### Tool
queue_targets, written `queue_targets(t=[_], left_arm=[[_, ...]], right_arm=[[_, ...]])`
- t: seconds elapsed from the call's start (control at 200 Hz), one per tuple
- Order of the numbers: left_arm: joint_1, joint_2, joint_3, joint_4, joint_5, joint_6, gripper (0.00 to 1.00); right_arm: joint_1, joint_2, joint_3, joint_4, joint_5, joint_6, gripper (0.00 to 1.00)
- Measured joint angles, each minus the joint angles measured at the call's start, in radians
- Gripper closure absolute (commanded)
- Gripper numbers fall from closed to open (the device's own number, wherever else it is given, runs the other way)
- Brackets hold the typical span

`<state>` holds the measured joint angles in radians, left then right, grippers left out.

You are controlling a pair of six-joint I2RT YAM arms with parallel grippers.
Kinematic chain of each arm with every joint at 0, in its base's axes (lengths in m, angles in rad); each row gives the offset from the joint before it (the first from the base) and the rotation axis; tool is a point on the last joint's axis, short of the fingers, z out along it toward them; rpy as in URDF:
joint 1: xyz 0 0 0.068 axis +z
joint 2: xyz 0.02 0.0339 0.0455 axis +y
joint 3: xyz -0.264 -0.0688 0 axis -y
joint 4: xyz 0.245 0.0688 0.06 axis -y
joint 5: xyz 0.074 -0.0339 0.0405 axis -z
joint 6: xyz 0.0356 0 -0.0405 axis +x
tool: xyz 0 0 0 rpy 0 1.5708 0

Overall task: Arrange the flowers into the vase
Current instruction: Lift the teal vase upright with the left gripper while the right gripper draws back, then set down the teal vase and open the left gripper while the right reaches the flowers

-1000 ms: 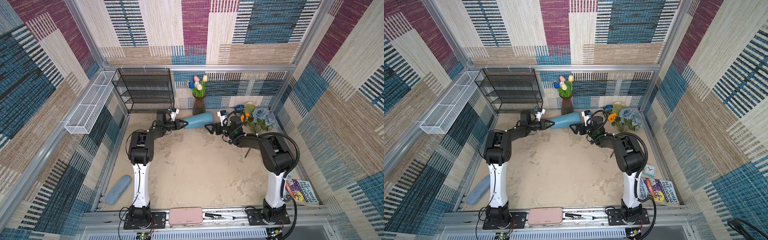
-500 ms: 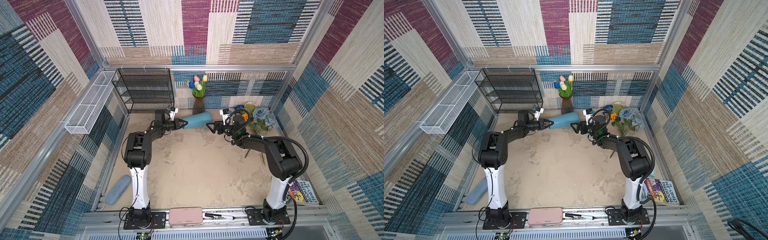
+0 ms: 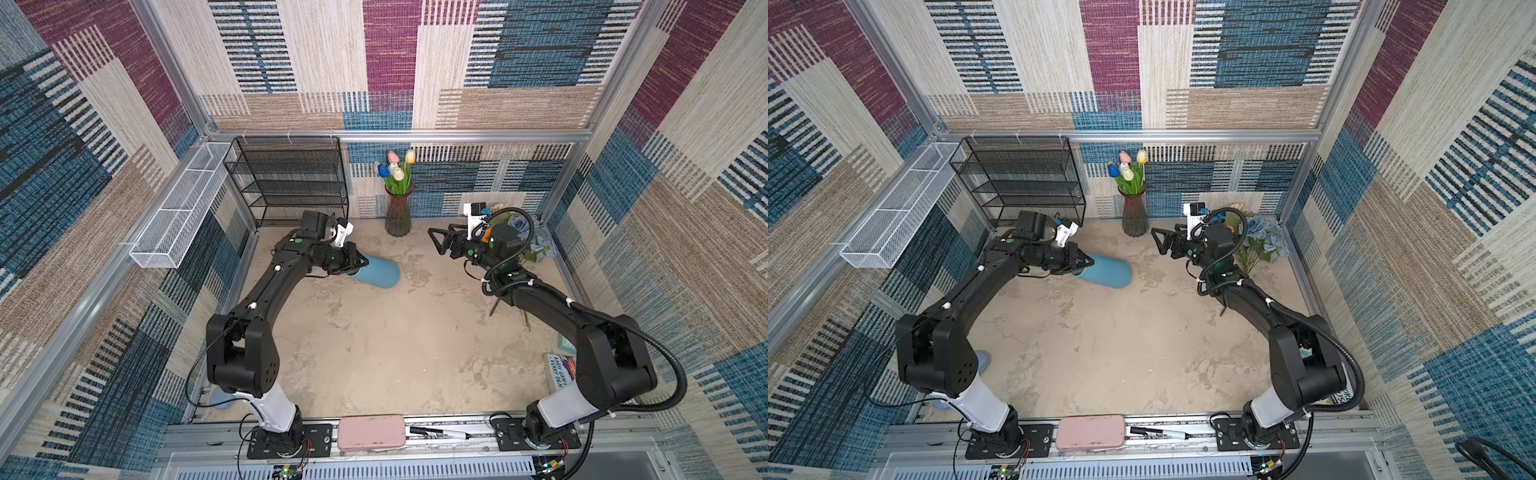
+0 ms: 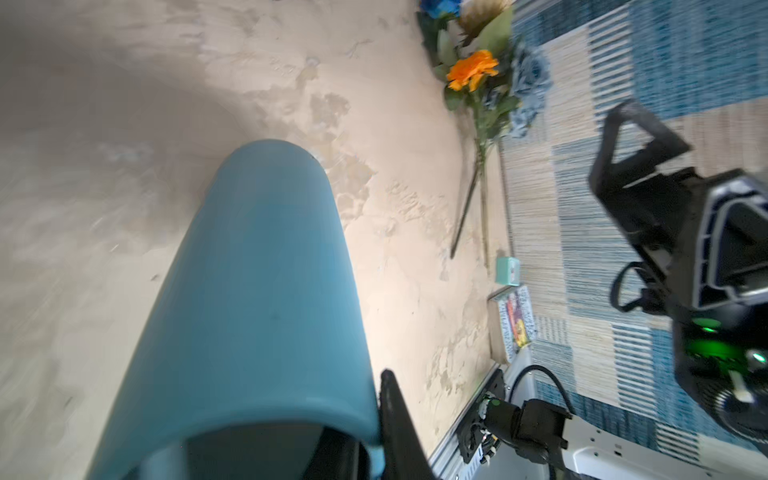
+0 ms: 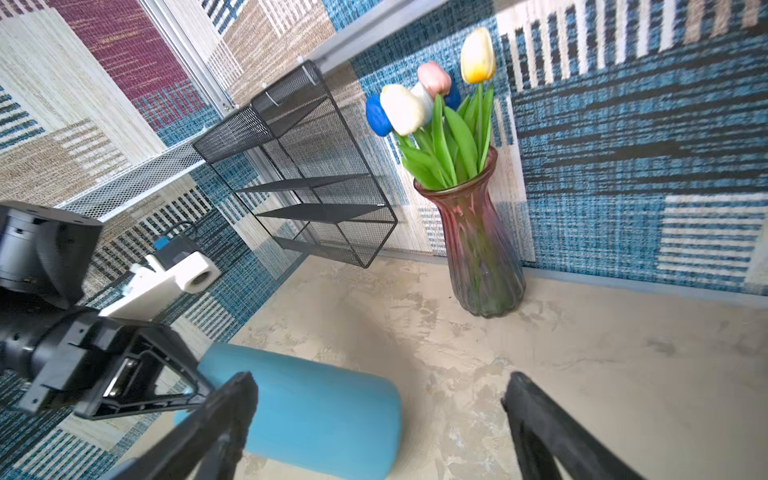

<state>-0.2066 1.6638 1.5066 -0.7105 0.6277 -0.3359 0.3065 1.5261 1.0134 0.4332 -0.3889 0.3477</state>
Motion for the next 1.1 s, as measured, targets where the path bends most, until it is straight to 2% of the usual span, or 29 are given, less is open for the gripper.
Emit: queue_targets(t=[0.07, 0.165, 0.376, 0.506, 0.621, 0.796, 1.097], left_arm=[[-0.045, -0.018, 0.107, -0.178, -0.131, 0.006, 1.0], [-0.113, 0.006, 0.264, -0.354, -0.251, 0.023, 1.0], [-0.317, 0.22, 0.637, -0.665, -0.473, 0.04, 1.0], [-0.427, 0.417, 0.959, -0.831, -0.529, 0.048, 1.0], [-0.476, 0.577, 1.206, -0.888, -0.529, 0.054, 1.0], [-0.492, 0.679, 1.281, -0.906, -0.52, 0.069, 1.0], [-0.496, 0.706, 1.295, -0.906, -0.528, 0.092, 0.98]], right_arm=[[0.0, -0.043, -0.029, -0.004, 0.025, -0.002, 0.02], [0.0, -0.081, -0.053, -0.007, 0.054, -0.009, 0.02], [0.001, -0.147, -0.063, -0.058, 0.14, -0.035, 0.02], [-0.001, -0.169, -0.04, -0.115, 0.223, -0.047, 0.02], [-0.006, -0.175, -0.017, -0.153, 0.289, -0.056, 0.02], [-0.019, -0.175, -0.006, -0.193, 0.34, -0.058, 0.01], [-0.026, -0.171, -0.013, -0.192, 0.348, -0.057, 0.01]])
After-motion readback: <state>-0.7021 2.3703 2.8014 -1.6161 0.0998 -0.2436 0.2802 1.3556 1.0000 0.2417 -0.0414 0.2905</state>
